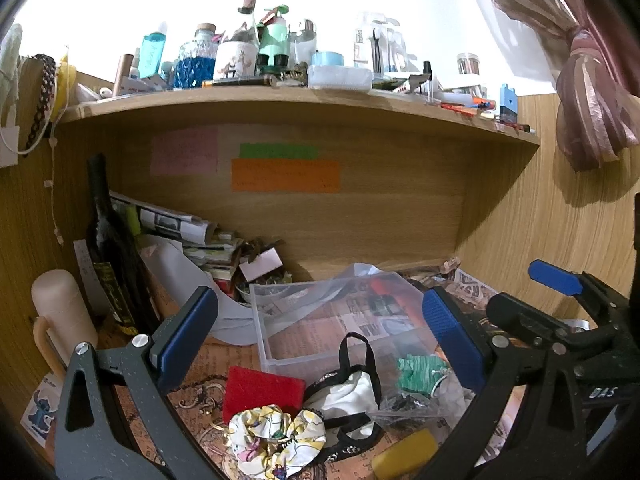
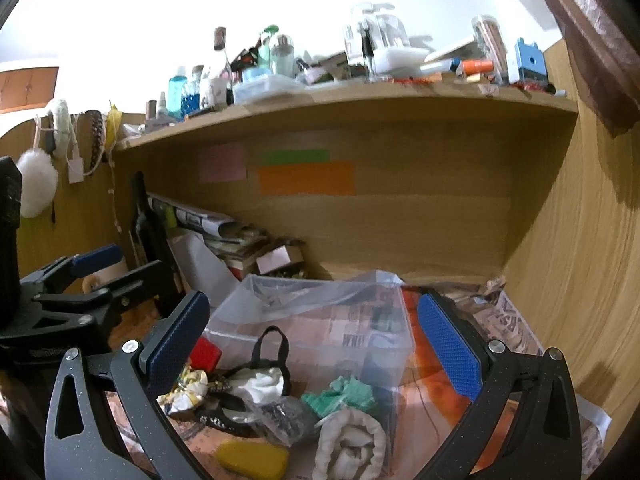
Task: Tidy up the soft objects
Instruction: 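Grasp the floral fabric scrunchie with the left tool while the right tool grasps the white rolled towel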
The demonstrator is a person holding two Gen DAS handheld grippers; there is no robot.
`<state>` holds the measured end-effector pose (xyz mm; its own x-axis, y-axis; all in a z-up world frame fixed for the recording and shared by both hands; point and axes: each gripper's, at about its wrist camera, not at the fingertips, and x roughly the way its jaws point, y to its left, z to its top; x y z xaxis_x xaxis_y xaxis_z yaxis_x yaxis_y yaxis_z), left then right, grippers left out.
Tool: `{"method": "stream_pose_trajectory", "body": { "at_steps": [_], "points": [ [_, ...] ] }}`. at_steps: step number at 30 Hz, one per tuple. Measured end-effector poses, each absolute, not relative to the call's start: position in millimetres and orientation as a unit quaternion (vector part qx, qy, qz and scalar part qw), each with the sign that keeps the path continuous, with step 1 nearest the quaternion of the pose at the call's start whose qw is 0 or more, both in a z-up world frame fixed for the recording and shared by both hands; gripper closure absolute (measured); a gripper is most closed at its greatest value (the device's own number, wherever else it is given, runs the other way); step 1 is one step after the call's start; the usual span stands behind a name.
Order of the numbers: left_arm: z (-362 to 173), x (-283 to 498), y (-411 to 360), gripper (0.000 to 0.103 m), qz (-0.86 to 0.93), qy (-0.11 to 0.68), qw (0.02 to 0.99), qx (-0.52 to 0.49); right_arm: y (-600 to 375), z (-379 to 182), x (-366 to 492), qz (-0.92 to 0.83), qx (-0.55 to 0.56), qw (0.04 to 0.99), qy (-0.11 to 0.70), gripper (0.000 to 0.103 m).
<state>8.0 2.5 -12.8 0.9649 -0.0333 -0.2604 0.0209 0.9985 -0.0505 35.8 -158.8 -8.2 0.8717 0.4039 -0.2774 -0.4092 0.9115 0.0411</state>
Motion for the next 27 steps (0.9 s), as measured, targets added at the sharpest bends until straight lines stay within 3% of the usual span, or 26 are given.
{"method": "stream_pose_trajectory", "body": {
  "at_steps": [7, 9, 11, 27],
  "points": [
    [-35, 16, 13, 0.001, -0.013, 0.172, 0.985, -0.028, -166, -33, 49, 0.202, -0.013, 0.962, 0.186, 0.002],
    [-43, 18, 18, 0.011, -0.004, 0.187, 0.982, -0.026, -169, -40, 52, 0.199, -0.019, 0.959, 0.200, 0.005],
    [-52, 22, 24, 0.013, 0.004, 0.207, 0.978, -0.025, -173, -48, 54, 0.197, -0.022, 0.956, 0.216, 0.009],
    [-110, 53, 62, 0.016, -0.018, 0.349, 0.934, -0.070, -191, -95, 60, 0.205, -0.008, 0.925, 0.320, 0.012]
  ]
}}
